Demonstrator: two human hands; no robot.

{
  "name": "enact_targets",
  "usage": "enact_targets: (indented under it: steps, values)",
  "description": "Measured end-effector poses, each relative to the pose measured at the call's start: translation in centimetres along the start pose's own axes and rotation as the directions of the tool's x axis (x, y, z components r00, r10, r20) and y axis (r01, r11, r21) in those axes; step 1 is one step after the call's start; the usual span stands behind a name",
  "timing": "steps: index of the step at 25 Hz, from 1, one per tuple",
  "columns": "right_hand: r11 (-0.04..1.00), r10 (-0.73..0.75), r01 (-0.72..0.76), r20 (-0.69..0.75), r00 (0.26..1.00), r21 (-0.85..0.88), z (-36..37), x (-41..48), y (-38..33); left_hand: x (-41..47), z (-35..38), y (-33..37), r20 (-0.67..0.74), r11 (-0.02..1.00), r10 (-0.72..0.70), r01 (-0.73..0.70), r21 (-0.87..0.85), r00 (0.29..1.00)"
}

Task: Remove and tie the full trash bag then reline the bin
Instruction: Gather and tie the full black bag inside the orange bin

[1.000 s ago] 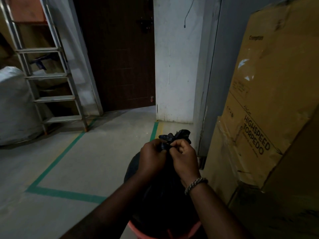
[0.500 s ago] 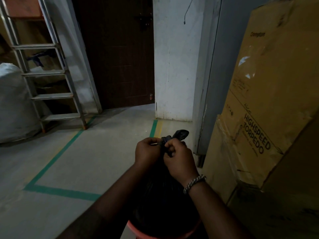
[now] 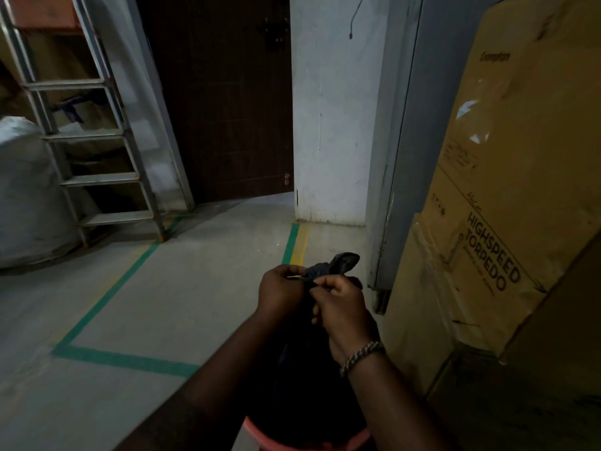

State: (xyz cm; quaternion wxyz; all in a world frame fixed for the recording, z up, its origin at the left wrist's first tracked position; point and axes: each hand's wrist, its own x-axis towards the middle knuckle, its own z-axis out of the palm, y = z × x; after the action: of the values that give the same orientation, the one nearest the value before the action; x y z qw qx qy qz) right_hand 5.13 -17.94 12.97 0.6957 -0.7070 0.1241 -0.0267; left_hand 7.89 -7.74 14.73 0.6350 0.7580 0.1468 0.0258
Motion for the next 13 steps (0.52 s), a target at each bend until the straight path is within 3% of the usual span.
enact_targets:
  steps: [1,3,5,6,10,13]
  values:
    - [1.000,-0.007,0.007,-0.012,1.000,0.013,0.0,-0.2,0.2,-0.3,0.1,0.2,0.023,0.993,-0.035,0.037,-0.108,0.999]
    - [0.983,-0.118,0.107,-0.064,0.991,-0.150,-0.2,0.0,0.7,-0.5,0.4,0.4,0.069,0.972,-0.058,0.072,-0.222,0.996]
    - [0.912,-0.238,0.196,-0.078,0.968,-0.360,-0.5,0.0,1.1,-0.3,0.5,0.3,0.104,0.976,-0.055,0.075,-0.206,0.993]
    - [0.898,-0.262,0.213,-0.077,0.962,-0.386,-0.5,0.1,1.3,-0.3,0.4,0.4,0.111,0.982,-0.054,0.073,-0.177,0.992]
    - [0.907,-0.293,0.239,-0.110,0.950,-0.347,-0.3,0.3,1.7,0.2,-0.4,0.1,0.095,0.995,-0.029,0.038,-0.093,0.995]
    - [0.916,-0.308,0.263,-0.109,0.945,-0.305,0.0,0.3,1.8,0.1,-0.6,-0.3,0.090,0.986,-0.040,0.054,-0.157,0.995]
